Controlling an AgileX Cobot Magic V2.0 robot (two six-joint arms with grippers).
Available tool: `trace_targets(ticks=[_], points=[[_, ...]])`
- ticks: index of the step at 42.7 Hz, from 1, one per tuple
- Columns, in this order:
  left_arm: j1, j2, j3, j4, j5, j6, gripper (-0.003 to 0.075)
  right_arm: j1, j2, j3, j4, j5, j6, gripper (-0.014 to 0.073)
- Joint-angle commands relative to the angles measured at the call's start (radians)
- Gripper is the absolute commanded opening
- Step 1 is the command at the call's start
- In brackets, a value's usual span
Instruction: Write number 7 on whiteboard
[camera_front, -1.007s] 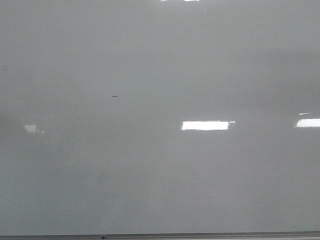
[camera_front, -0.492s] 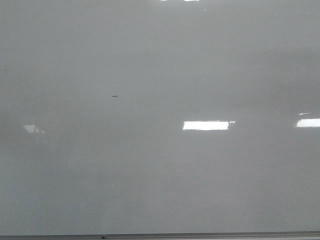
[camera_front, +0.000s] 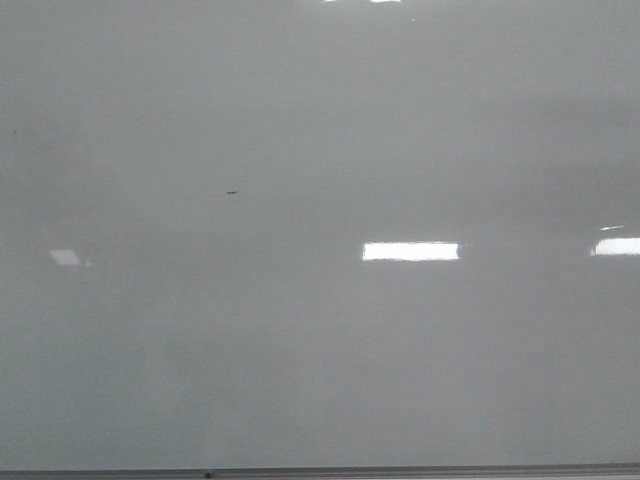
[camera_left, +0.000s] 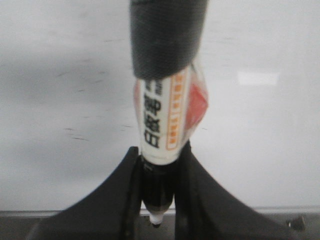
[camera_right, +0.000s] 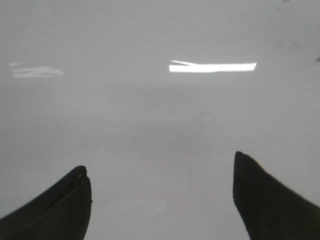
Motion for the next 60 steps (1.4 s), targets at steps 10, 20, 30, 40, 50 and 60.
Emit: trace_targets(ticks=[10, 20, 30, 40, 50, 60], points=[[-0.409, -0.228, -0.043, -0.123, 0.047, 0.289, -0.0020, 0.175, 0.241, -0.195, 0.085, 0.153, -0.172, 0.0601], [-0.754, -0.351, -0.043, -0.112, 0.092, 0.369, -0.0020, 0.407, 0.424, -0.340, 0.290, 0.300, -0.468, 0.0601], [-0.940, -0.347, -0.043, -0.102, 0.124, 0.369, -0.0020, 0.633, 0.599, -0.510, 0.406, 0.400, -0.655, 0.0601], [-0.963, -0.347, -0.043, -0.100, 0.122, 0.369, -0.0020, 0.780, 0.756, -0.685, 0.407, 0.412, -0.685, 0.0601], [-0.963, -0.347, -0.043, -0.100, 0.120, 0.369, -0.0020, 0.808, 0.882, -0.792, 0.408, 0.409, -0.703, 0.0601], [-0.963, -0.347, -0.043, -0.098, 0.120, 0.369, -0.0020, 0.808, 0.932, -0.820, 0.465, 0.408, -0.747, 0.0586]])
